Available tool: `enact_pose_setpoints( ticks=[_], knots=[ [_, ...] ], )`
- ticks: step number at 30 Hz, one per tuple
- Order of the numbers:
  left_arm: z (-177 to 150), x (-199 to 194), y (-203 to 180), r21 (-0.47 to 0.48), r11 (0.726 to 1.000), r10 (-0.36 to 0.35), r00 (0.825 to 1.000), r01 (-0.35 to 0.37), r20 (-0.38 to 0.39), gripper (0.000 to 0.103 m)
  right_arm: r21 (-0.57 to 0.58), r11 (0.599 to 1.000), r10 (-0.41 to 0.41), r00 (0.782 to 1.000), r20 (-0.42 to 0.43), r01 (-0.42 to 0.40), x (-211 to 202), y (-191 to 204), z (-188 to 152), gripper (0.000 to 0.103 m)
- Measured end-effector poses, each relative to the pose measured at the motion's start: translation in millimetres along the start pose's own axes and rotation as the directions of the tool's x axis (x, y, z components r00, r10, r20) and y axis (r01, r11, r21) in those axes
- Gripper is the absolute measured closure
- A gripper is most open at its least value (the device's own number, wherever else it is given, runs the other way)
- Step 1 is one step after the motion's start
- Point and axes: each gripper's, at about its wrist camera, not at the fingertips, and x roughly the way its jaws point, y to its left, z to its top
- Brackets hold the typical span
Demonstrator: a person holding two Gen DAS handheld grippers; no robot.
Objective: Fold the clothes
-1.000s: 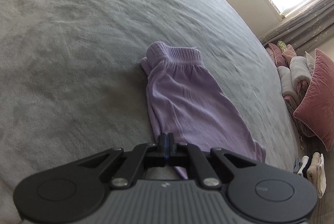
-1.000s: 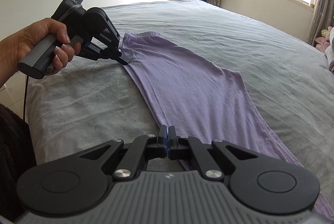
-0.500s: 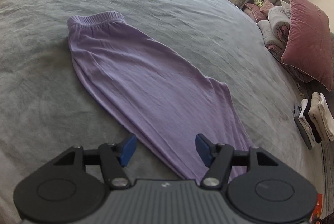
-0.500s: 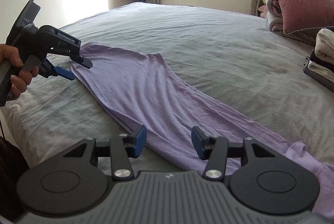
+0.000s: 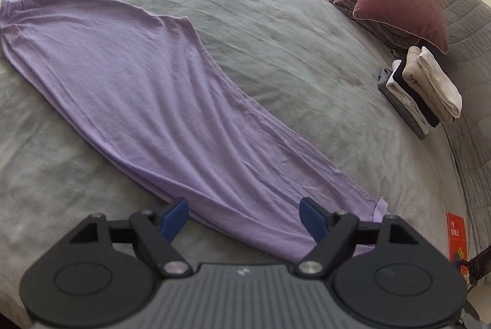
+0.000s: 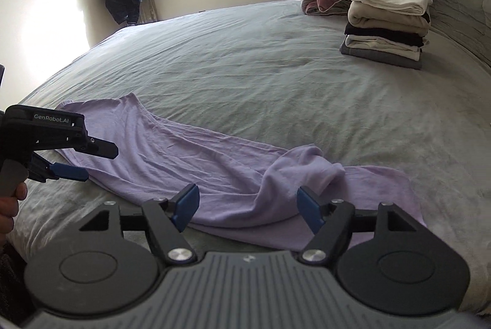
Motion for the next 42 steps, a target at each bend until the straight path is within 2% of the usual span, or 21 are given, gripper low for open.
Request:
enact_pose_setpoints(
  ticks=[5, 10, 14, 18, 24, 27, 31, 34, 38, 42],
  knots=[
    [-15.7, 7.5, -38.9, 0.034, 0.996, -0.082, 0.996, 0.084, -0.040, 0.023, 0.041, 0.999, -0.020, 0.999, -0.037, 0.022, -5.9, -18.2, 0.3, 0.018],
    [-21.4, 17.9, -80.1, 0.146, 0.982, -0.108, 0.991, 0.118, -0.076, 0.028, 0.020, 0.997, -0.076, 0.995, -0.065, 0.077, -9.1, -30.0, -1.5, 0.006],
    [-22.4, 33.9, -108.5, 0.228, 0.958, -0.149, 0.982, 0.173, -0.118, 0.034, 0.028, 0.996, -0.085, 0.994, -0.073, 0.087, -10.0, -41.0, -2.8, 0.004],
    [-19.5, 56.7, -128.0, 0.281, 0.933, -0.184, 0.969, 0.225, -0.165, 0.043, 0.081, 0.995, -0.051, 0.997, -0.066, 0.056, -14.2, -55.4, -2.9, 0.003],
    [-17.2, 83.3, -138.8, 0.272, 0.925, -0.212, 0.954, 0.266, -0.213, 0.051, 0.118, 0.992, -0.031, 0.998, -0.048, 0.036, -24.6, -71.3, -6.3, 0.001],
    [-16.7, 92.3, -143.2, 0.264, 0.925, -0.220, 0.951, 0.275, -0.218, 0.062, 0.142, 0.989, -0.035, 0.998, -0.046, 0.041, -26.1, -78.3, -7.9, 0.001],
    [-18.3, 91.7, -146.8, 0.249, 0.920, -0.252, 0.944, 0.302, -0.215, 0.071, 0.159, 0.986, -0.035, 0.998, -0.048, 0.042, -28.5, -84.2, -9.5, 0.001],
    [-19.6, 91.2, -149.6, 0.238, 0.916, -0.275, 0.938, 0.322, -0.212, 0.072, 0.163, 0.986, -0.039, 0.998, -0.048, 0.046, -29.7, -86.1, -10.2, 0.001],
    [-23.8, 87.5, -154.2, 0.256, 0.902, -0.299, 0.931, 0.347, -0.208, 0.074, 0.160, 0.986, -0.046, 0.998, -0.048, 0.053, -31.6, -85.0, -12.0, 0.001],
    [-30.8, 80.7, -156.9, 0.281, 0.877, -0.340, 0.917, 0.389, -0.207, 0.080, 0.164, 0.984, -0.055, 0.997, -0.049, 0.062, -34.7, -87.3, -14.9, 0.000]
  ],
)
